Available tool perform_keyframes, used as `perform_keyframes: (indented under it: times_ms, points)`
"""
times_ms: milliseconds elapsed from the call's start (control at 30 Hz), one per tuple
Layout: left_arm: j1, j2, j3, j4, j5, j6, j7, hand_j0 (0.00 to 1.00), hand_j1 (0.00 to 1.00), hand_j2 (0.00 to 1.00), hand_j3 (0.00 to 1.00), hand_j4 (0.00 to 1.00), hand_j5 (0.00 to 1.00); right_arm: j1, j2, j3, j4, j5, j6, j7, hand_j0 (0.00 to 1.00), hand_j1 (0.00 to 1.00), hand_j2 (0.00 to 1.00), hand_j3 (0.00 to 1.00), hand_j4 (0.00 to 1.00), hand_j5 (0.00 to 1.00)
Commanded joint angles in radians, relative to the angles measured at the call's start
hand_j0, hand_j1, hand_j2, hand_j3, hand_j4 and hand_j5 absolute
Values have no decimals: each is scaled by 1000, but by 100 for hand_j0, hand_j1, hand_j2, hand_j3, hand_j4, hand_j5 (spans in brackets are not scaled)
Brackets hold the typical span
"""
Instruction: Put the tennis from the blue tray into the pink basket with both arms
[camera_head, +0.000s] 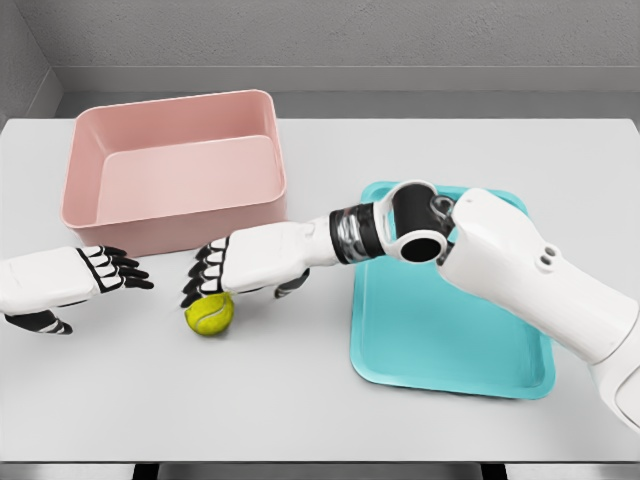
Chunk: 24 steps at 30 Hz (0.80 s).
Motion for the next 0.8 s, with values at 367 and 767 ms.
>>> perform_keyframes:
  times_ms: [367,767]
  points:
    - [-3,-81,-9,-11,-9,1,-27,100,100,100,100,100,100,218,-358,-482,-247,-134,3,-6,100,100,100,100,100,100]
    - [-48,-127,-9,-23,-11,1,-29,100,100,100,100,100,100,678,-424,-1091,-108,-358,3,-8,100,100,100,100,100,100]
